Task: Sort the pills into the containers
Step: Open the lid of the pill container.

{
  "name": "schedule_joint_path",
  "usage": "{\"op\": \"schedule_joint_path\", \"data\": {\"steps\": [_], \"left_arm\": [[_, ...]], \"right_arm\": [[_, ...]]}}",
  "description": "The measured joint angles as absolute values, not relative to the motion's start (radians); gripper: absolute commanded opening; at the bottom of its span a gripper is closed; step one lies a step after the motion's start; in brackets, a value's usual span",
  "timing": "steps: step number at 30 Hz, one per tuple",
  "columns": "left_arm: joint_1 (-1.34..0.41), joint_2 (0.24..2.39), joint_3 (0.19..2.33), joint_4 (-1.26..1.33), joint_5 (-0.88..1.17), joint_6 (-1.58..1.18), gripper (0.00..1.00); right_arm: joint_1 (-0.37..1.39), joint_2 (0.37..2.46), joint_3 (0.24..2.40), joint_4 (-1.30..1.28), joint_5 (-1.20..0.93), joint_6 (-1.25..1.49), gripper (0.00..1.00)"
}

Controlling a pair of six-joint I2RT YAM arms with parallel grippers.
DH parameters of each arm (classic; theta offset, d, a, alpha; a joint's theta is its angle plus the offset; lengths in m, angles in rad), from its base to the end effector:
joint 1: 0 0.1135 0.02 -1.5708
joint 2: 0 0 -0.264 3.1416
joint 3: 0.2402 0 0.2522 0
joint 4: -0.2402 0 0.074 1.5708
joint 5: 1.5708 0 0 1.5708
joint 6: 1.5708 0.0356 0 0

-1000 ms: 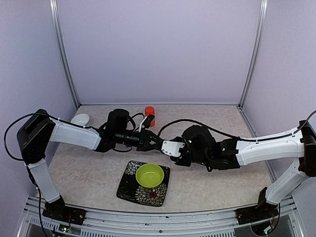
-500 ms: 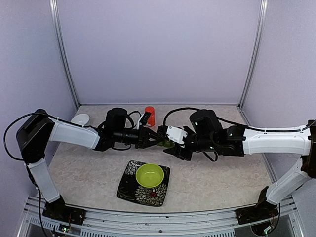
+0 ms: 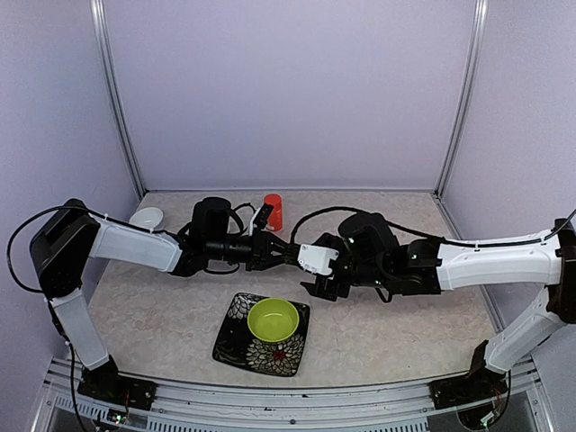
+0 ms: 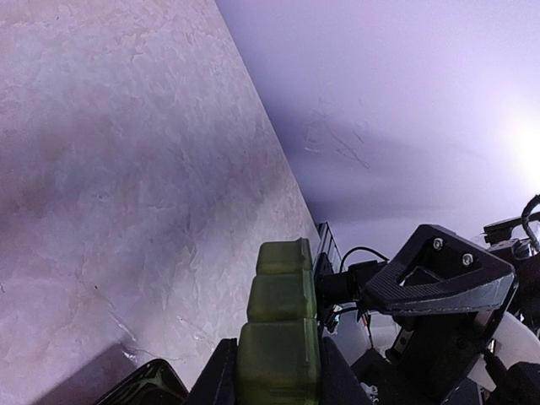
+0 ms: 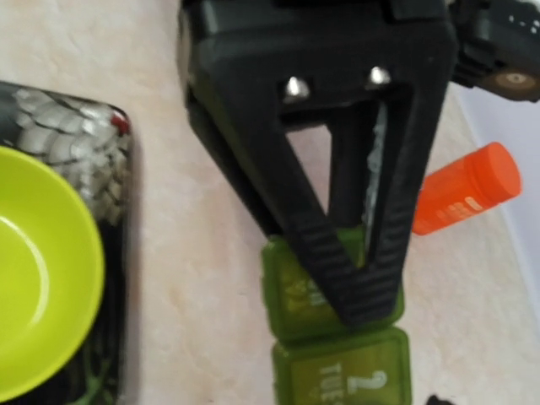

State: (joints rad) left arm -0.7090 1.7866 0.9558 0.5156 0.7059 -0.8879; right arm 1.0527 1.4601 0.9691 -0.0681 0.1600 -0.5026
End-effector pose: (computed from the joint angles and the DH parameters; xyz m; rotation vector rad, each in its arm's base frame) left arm 0.2750 -0.2663 0.1996 0.3789 2.1836 -1.6634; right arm 0.1672 0.2819 0.2554 -1.4228 1.5795 0.1556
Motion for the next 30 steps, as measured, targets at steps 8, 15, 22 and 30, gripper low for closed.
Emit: {"op": "schedule_joint_path", "data": {"steps": [8,15,22,30], "left_arm": [[-0.71,1.787,0.951,0.532,0.706,-0.91,0.19],[-0.712,1.787,0.941,0.546,0.703,-0.92,0.19],[-0.713,1.787,0.931,0.564,0.702,-0.94,0.19],[-0.713,1.787,0.926,0.581,0.703,-0.957,0.19]], "right_arm": [[1.067,1.52,0.961,0.034,0.329,-0.58,0.75],[1.071,1.563,0.961,0.1,0.4,-0.627,0.72],[1.089,1.614,0.959,0.147,0.442,-0.666,0.58],[1.093,1.628,0.958,0.165,0.475,-0.691,0.2]]}}
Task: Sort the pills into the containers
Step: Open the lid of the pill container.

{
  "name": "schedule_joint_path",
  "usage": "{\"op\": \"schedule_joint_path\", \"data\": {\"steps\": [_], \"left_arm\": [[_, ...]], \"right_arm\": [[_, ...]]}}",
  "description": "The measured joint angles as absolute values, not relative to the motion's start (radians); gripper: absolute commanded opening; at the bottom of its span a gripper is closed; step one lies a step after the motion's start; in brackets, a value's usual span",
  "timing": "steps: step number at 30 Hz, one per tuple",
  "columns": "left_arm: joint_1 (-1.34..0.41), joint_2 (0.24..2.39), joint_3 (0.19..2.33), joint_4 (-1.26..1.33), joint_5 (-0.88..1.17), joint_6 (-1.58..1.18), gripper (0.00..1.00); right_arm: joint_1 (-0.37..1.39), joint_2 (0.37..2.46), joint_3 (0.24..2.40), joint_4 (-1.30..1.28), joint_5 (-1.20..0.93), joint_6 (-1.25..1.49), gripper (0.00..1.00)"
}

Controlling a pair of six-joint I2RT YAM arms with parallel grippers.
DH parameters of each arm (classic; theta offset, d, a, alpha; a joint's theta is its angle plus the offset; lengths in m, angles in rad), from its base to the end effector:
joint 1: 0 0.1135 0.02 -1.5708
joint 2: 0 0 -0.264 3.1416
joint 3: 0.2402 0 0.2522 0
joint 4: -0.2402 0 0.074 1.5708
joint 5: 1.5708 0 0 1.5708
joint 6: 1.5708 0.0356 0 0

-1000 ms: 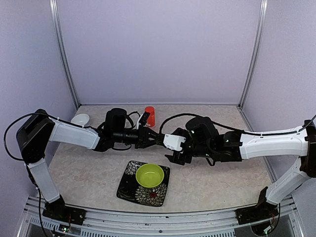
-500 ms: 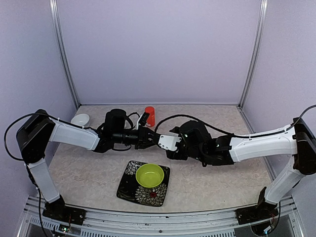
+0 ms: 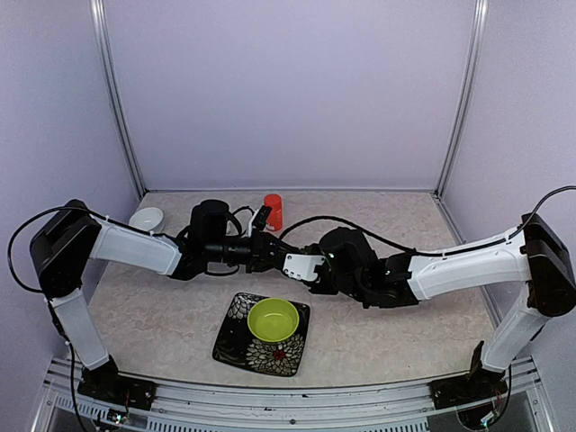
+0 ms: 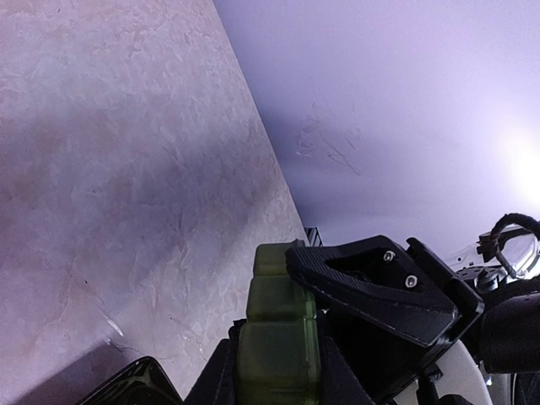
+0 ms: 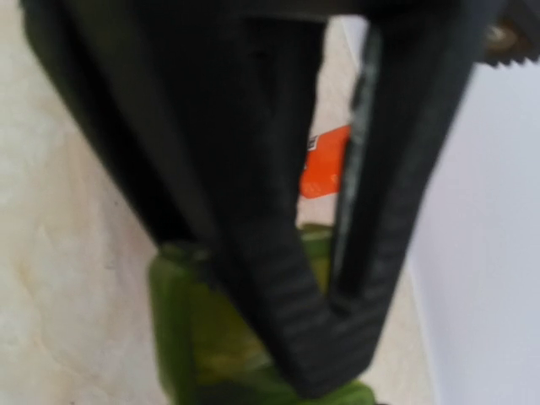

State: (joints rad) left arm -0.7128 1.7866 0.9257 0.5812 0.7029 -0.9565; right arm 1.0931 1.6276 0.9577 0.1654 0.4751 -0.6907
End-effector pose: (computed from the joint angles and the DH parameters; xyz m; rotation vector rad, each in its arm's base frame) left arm 0.2716 -0.2652 0.1968 0.3242 2.1800 -1.7088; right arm 0.1785 0.3093 0.2209 -1.3791 1.4804 -0.2390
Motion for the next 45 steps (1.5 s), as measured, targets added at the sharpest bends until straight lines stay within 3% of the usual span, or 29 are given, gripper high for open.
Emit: {"op": "schedule_joint_path", "data": {"steps": [2,7,14,22,25,28,37,45], "left_arm": [[-0.713,1.787,0.925,0.583,0.702,-0.958,0.19],[-0.713,1.787,0.924,0.583,0.702,-0.96,0.19],[-0.713,1.787,0.924,0.559,0.702,-0.96,0.19],[-0.712,1.787,0.924,0.533,0.704,-0.967,0.19],[-0.713,1.787,0.924,0.527,0.708,-0.973,0.19],[-0.713,1.787,0.923,0.525,0.705,-0.935,0.19],[-0.708,1.787,0.919,0.523,0.701,-0.883,0.19],[-0.708,1.787,0.919,0.523,0.699,-0.873,0.19]], "right_arm": [[1.093,1.628,0.958,0.164,0.476,-0.696,0.12],[1.093,1.628,0.958,0.162,0.471,-0.693,0.09],[1.09,1.627,0.968,0.121,0.435,-0.659,0.28],[1.042,1.624,1.049,-0.056,0.284,-0.582,0.38],[1.023,1.621,1.062,-0.09,0.225,-0.56,0.54],[1.01,1.617,1.073,-0.118,0.167,-0.523,0.62],[1.004,1.605,1.086,-0.146,0.083,-0.478,0.69],[0.994,1.604,1.088,-0.153,0.152,-0.464,0.71]]}}
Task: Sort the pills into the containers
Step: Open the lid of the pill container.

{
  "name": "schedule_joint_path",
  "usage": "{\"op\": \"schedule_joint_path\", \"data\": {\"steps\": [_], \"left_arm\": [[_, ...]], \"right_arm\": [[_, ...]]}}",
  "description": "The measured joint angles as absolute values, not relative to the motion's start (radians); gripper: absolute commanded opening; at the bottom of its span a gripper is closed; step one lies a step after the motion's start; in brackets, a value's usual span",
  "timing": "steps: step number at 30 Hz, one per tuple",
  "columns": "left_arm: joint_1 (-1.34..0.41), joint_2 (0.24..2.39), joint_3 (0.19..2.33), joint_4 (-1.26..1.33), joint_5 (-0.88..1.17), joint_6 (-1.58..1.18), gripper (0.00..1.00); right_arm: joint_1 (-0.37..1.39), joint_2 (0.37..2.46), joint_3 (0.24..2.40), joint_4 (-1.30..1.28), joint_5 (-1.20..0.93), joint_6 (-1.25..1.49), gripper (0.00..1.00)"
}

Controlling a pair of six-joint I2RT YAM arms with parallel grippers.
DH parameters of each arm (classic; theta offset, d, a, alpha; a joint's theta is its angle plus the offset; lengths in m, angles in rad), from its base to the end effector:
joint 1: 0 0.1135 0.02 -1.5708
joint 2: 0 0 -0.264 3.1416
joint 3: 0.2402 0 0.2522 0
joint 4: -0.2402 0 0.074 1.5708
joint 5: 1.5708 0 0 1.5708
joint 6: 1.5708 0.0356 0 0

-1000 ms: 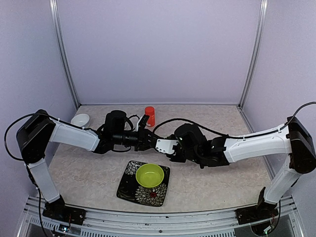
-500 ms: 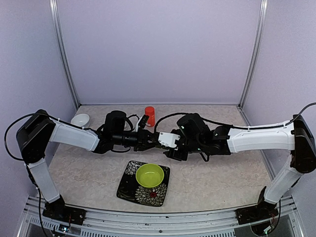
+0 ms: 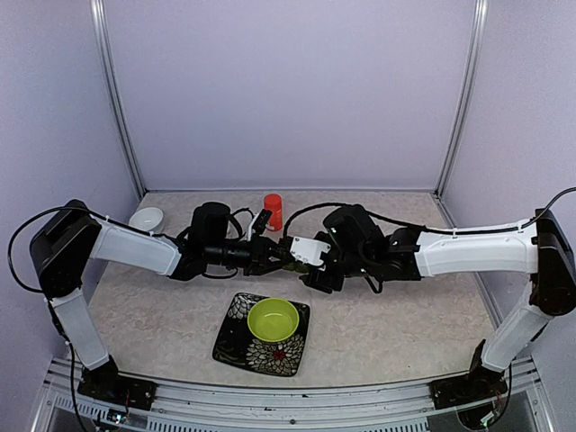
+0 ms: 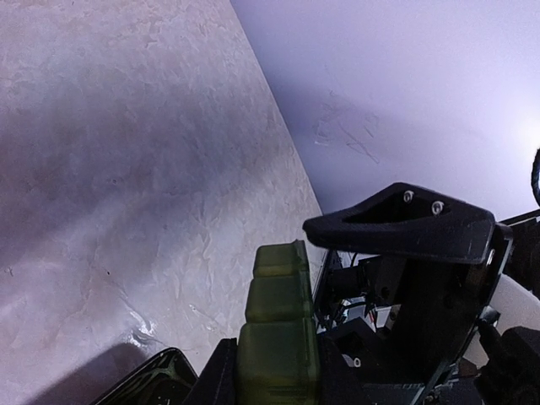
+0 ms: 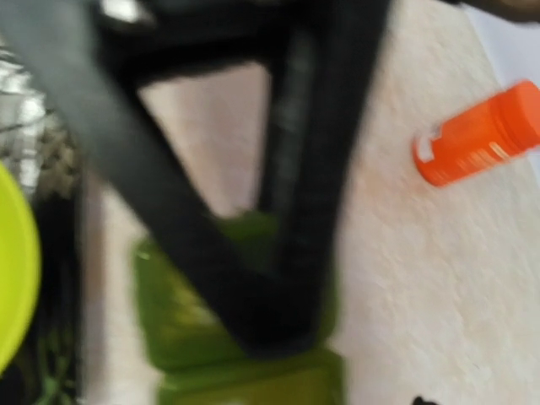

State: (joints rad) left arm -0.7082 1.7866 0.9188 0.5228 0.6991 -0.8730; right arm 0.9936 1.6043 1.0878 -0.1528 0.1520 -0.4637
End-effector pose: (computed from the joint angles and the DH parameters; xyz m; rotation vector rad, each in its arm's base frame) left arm 0.2706 -0.2619 0.1890 0.3759 2.2088 -1.6414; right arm 0.1994 0.2963 0.2408 -1.4249 1.7201 0.1188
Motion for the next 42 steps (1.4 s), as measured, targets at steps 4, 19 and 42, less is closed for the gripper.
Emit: {"op": "schedule_joint_path", "data": {"steps": [4,19,42], "left_arm": [[-0.708,1.787,0.919,0.524,0.697,-0.873,0.19],[-0.71,1.787,0.921,0.599,0.685,-0.875,0.18],[-0.721,1.802,0.92,0.545,0.701,-0.879,0.18]], "right_arm": [[0.986,1.602,1.088,-0.152,0.214,-0.455,0.72],[0.986,1.525,1.05,-0.112,0.29,-0.452,0.75],[0.986,1.562,1.033,-0.078,0.189,-0.524,0.94]]}}
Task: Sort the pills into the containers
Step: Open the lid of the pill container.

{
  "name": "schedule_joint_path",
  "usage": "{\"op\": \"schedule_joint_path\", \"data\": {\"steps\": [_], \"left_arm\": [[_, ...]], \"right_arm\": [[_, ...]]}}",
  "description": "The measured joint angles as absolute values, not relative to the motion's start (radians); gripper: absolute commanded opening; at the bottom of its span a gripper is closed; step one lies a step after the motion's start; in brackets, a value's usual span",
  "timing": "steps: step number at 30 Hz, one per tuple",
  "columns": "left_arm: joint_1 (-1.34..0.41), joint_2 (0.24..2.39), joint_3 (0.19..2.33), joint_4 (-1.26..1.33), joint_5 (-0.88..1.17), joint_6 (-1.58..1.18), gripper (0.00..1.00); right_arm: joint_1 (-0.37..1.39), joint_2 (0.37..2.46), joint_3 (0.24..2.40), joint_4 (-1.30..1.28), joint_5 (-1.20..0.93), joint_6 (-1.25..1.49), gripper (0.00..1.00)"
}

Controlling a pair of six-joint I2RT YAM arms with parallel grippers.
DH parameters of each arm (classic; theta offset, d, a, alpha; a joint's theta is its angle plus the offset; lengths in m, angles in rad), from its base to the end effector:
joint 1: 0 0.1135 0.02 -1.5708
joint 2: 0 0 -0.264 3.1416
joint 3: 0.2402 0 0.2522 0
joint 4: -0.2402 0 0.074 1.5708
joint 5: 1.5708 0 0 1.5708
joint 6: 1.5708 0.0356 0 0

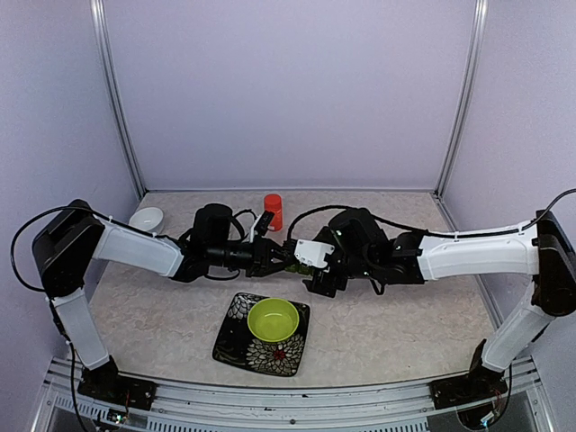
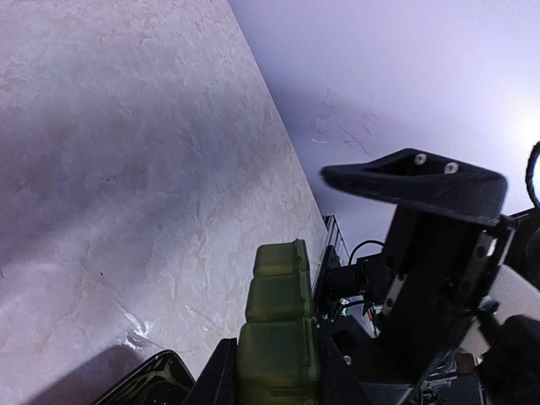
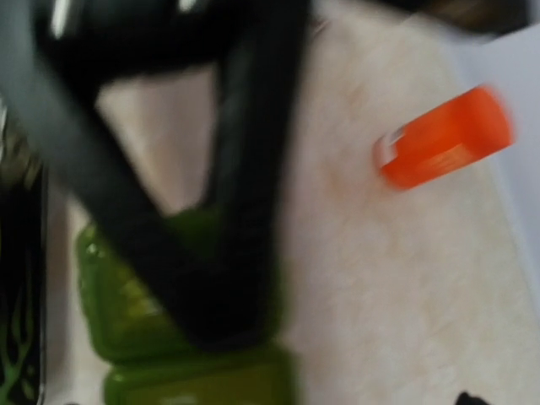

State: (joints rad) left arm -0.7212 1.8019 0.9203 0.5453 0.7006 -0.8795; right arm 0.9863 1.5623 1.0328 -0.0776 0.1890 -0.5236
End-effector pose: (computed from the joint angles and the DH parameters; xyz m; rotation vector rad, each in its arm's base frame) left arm 0.2688 -0.2669 0.1862 0.3889 2.2046 -1.6551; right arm 0.1981 0.2873 0.2434 -1.4044 1.6492 0.0598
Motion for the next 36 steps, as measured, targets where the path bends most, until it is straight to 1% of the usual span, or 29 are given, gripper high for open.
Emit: {"op": "schedule_joint_path", "data": {"steps": [4,13,17,19,22,23,27,30,33,36], "left_arm": [[-0.727,1.802,0.92,0.546,0.701,-0.886,0.18],[-0.73,1.802,0.92,0.546,0.703,-0.893,0.18],[-0.73,1.802,0.921,0.551,0.702,-0.896,0.18],[-0.73,1.802,0.923,0.557,0.701,-0.9,0.18],[-0.73,1.803,0.925,0.561,0.701,-0.902,0.18],[-0.73,1.804,0.925,0.566,0.7,-0.904,0.18],[-0.728,1.81,0.925,0.567,0.699,-0.907,0.18],[-0.727,1.813,0.925,0.564,0.7,-0.907,0.18],[-0.727,1.813,0.925,0.561,0.7,-0.908,0.18],[-0.725,1.813,0.925,0.558,0.702,-0.91,0.18]], "right_arm": [[0.988,1.618,1.033,-0.088,0.209,-0.536,0.94],[1.005,1.625,1.034,-0.039,0.261,-0.569,0.74],[1.032,1.625,1.033,-0.011,0.298,-0.606,0.59],[1.046,1.625,1.029,-0.002,0.316,-0.622,0.54],[1.058,1.626,1.025,0.009,0.333,-0.643,0.39],[1.06,1.627,1.024,0.008,0.337,-0.644,0.35],[1.064,1.636,1.025,0.011,0.35,-0.643,0.29],[1.065,1.639,1.032,-0.002,0.346,-0.638,0.29],[1.065,1.64,1.04,-0.022,0.334,-0.628,0.25],[1.064,1.641,1.053,-0.048,0.318,-0.616,0.26]]}}
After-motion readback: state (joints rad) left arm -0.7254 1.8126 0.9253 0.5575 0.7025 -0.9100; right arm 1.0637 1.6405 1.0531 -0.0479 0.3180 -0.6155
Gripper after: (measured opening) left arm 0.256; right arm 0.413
